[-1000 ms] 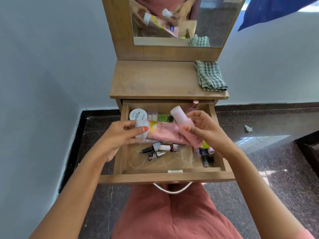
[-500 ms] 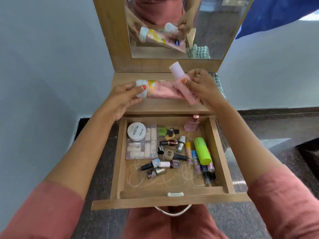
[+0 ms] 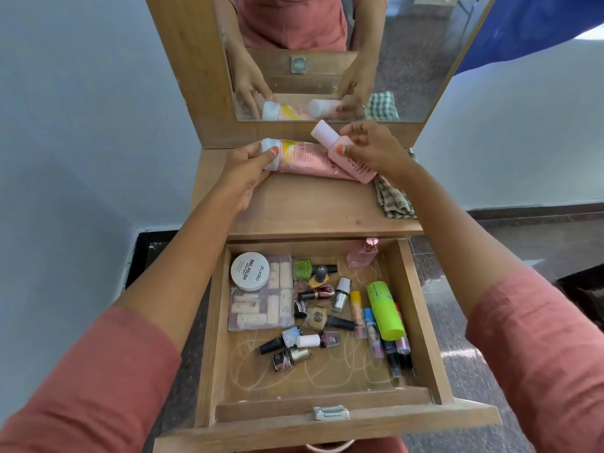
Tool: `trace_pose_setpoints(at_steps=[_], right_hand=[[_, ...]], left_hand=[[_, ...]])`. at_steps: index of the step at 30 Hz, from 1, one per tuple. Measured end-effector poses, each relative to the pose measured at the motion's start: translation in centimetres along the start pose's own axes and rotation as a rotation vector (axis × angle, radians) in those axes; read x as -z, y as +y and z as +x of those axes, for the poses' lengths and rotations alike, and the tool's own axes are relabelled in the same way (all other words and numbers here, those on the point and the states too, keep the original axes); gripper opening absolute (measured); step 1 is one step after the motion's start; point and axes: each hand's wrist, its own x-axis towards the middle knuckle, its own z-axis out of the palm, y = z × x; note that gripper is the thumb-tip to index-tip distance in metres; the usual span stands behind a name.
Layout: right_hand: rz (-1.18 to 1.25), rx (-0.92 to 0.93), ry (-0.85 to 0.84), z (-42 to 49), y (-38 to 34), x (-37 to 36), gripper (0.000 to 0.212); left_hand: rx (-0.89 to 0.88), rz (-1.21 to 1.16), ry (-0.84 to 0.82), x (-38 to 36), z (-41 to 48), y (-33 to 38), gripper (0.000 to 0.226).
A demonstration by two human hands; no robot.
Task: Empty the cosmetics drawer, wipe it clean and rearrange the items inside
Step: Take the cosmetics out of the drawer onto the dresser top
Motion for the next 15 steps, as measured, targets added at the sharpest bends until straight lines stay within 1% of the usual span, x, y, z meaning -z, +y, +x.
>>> trace_pose_setpoints(at_steps=[5,7,12,15], right_hand=[[-0.111,0.062,0.011,0.9,0.2,-0.7,0.034],[-0.201,0.128,0.027,1.0,0.2,-0.8,0.033],[-0.378,0.275,0.137,1.0,0.4,-1.3,0.031],[-0.395,0.279,0.174,0.5,0.2,-1.7,0.032]], left_hand=[[-0.057,0.171,0.122,0.1,1.2,-0.2,0.030],[-0.082,0.229,0.142,0.1,1.3,-0.4,0.031],[-0.148,0.325,0.197,-0.1,1.2,-0.6,0.040],[-0.214,0.402,0.188,-0.5,0.8,-0.7,0.055]])
